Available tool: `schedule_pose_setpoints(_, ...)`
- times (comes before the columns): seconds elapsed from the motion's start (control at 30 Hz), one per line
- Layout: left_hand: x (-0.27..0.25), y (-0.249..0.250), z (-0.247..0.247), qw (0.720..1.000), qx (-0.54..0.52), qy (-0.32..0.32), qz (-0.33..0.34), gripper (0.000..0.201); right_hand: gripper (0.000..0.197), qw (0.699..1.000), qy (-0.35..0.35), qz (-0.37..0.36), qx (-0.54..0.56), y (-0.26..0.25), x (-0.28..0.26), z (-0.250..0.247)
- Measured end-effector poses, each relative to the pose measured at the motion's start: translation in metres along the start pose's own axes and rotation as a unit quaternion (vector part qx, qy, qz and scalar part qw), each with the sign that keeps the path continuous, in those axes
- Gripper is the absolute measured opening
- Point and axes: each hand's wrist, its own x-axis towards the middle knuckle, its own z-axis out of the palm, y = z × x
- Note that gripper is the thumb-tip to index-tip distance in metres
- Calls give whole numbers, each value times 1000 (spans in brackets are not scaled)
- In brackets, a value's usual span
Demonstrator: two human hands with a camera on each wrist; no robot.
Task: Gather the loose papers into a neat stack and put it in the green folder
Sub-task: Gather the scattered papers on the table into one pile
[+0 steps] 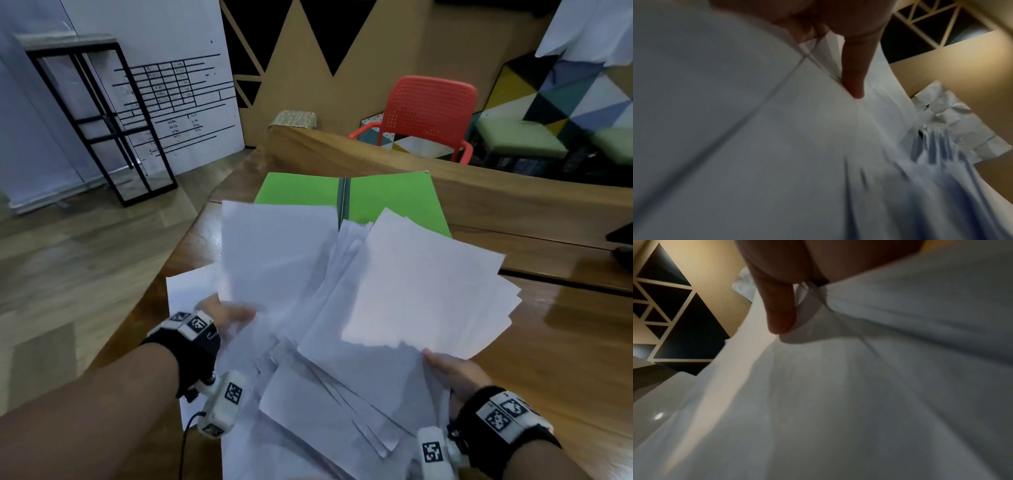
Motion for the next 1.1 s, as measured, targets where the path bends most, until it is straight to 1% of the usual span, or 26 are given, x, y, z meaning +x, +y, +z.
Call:
schedule_pose_setpoints(0.03,-2,-11,6,999,1,-39,-24,31,45,1000,15,5,-25,1,1,4)
schedule_pose_setpoints(0.07,-4,-22,12,996,15,-76,-40,27,62,997,47,10,-59,3,6,9)
schedule_pose_setpoints(0.1,-6,-30,17,992,56,-106,-50,22,73,992,81,7,-99,3,9,14)
schedule_pose_setpoints(0.13,-10,-35,23,987,98,-122,-48,22,72,986,107,0,-127,3,8,21)
schedule_pose_setpoints(0.17,-9,-40,28,984,131,-116,-39,34,63,980,128,4,-154,3,8,28)
schedule_pose_setpoints(0.2,-8,-41,31,983,152,-99,-33,50,55,973,148,5,-175,4,11,30)
schedule_pose_setpoints(0.23,-11,-37,32,984,152,-89,-41,60,51,969,160,4,-186,4,11,32)
schedule_pose_setpoints(0.27,-10,-34,30,984,155,-73,-44,63,49,967,161,2,-199,3,10,33)
schedule_pose_setpoints(0.33,-8,-26,25,984,161,-40,-59,61,47,956,183,16,-227,0,0,35)
schedule_pose_setpoints(0.4,0,-21,19,988,151,-7,-40,55,49,952,193,28,-238,-4,-10,33)
schedule_pose_setpoints(0.47,3,-19,15,986,163,13,-17,50,49,941,240,7,-237,-10,-14,23)
schedule_pose_setpoints(0.5,4,-19,16,987,160,22,-6,47,50,944,240,20,-224,-9,-12,19)
schedule_pose_setpoints(0.53,3,-19,17,988,152,21,1,44,50,944,225,14,-242,-12,-15,20)
schedule_pose_setpoints(0.57,4,-20,19,989,146,12,8,41,50,933,212,14,-289,-11,-12,19)
schedule_pose_setpoints(0.63,1,-22,23,987,157,-21,7,28,51,919,208,16,-334,-16,-14,25)
schedule_pose_setpoints(0.67,1,-21,25,984,175,-41,4,26,55,916,198,18,-348,-20,-19,29)
schedule_pose_setpoints(0.73,2,-23,26,970,227,-85,-15,42,63,922,221,8,-318,-25,-13,27)
schedule_pose_setpoints(0.77,3,-24,26,965,240,-102,-27,49,64,922,213,12,-324,-28,-15,28)
schedule_pose_setpoints(0.8,2,-25,25,965,235,-115,-28,50,63,920,210,12,-331,-31,-18,28)
schedule_pose_setpoints(0.87,6,-25,22,974,197,-109,-17,50,62,925,224,-1,-307,-36,-18,20)
schedule_pose_setpoints(0.93,11,-19,17,980,184,-77,-18,56,63,930,233,-22,-282,-42,-25,12)
schedule_pose_setpoints(0.97,14,-15,14,981,185,-59,-19,57,60,937,227,-25,-265,-45,-28,7)
schedule_pose_setpoints(1.03,17,-7,10,983,183,-32,-2,52,50,951,189,-33,-244,-51,-36,-2)
schedule_pose_setpoints(1.1,18,-1,11,983,175,-48,31,43,34,963,159,-41,-213,-57,-47,-5)
